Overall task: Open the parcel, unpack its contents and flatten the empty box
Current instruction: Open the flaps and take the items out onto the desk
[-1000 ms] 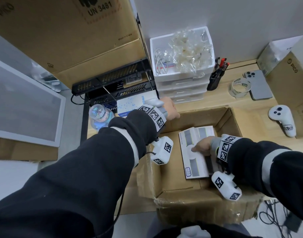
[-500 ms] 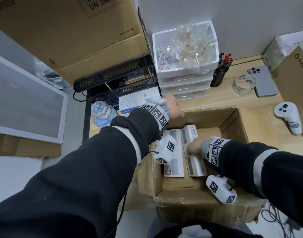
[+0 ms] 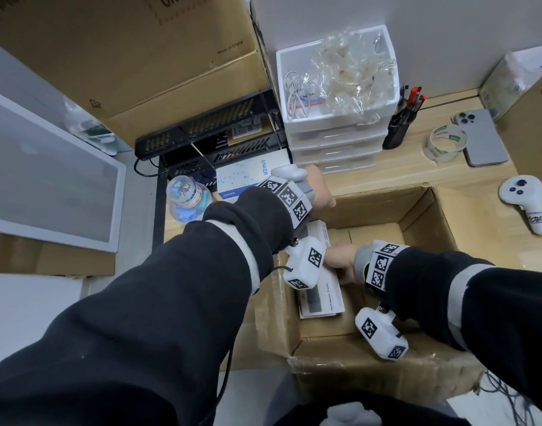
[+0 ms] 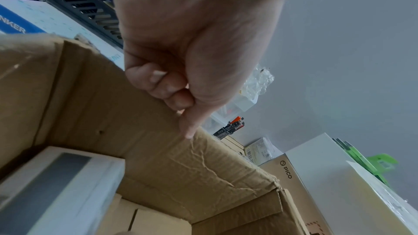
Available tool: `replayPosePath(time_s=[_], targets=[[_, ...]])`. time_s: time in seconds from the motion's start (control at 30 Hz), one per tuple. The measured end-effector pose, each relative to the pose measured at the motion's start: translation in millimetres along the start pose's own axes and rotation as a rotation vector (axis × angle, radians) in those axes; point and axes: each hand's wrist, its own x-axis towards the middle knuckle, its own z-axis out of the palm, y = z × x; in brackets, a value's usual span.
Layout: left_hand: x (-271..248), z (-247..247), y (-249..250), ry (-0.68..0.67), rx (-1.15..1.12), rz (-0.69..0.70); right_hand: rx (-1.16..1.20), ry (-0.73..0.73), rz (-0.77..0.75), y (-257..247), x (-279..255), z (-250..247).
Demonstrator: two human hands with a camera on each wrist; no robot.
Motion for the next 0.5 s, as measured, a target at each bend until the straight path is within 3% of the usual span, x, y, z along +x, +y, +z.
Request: replayPosePath(time_s=[0.17, 0.5], targets=[[-4.3, 2.6, 1.0, -0.025, 0.019, 0.027, -0.068, 0.053, 0.0, 5.4, 9.6, 6.4], [-16.5, 2.7, -1.0, -0.239, 0.0, 0.079, -0.063, -0.04, 0.115, 19.5, 13.6, -2.2]])
